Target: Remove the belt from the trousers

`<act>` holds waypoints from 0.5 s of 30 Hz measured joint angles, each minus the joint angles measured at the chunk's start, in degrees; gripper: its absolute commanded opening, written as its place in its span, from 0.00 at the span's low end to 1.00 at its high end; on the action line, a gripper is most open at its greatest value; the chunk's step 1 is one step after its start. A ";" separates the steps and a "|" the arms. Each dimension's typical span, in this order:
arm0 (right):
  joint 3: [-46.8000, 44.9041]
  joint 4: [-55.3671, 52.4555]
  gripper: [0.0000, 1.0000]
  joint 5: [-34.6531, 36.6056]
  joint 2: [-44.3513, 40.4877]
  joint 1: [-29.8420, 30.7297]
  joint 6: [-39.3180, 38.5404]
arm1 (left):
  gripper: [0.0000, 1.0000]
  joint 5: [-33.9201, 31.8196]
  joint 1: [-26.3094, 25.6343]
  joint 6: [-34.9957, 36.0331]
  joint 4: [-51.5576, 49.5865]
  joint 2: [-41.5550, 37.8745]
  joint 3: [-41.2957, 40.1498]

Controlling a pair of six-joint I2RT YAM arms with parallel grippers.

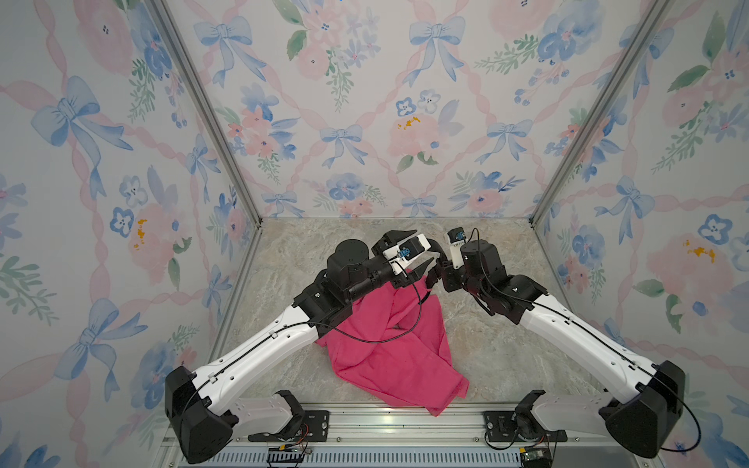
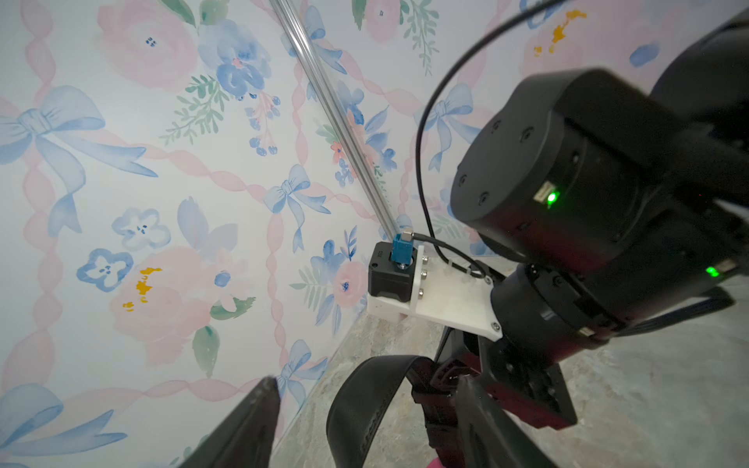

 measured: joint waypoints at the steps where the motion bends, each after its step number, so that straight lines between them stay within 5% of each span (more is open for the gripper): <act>1: 0.42 -0.59 0.00 -0.15 0.00 0.11 -0.24 | 0.75 -1.79 -1.05 2.62 -0.24 1.51 0.59; 7: 1.40 -2.91 0.00 -1.16 0.00 0.28 -1.01 | 0.75 -9.27 -3.45 13.27 -1.66 8.07 2.91; 15: 1.86 -3.87 0.00 -2.89 0.24 0.28 -1.05 | 0.75 -13.92 -3.32 18.25 -2.54 10.62 3.48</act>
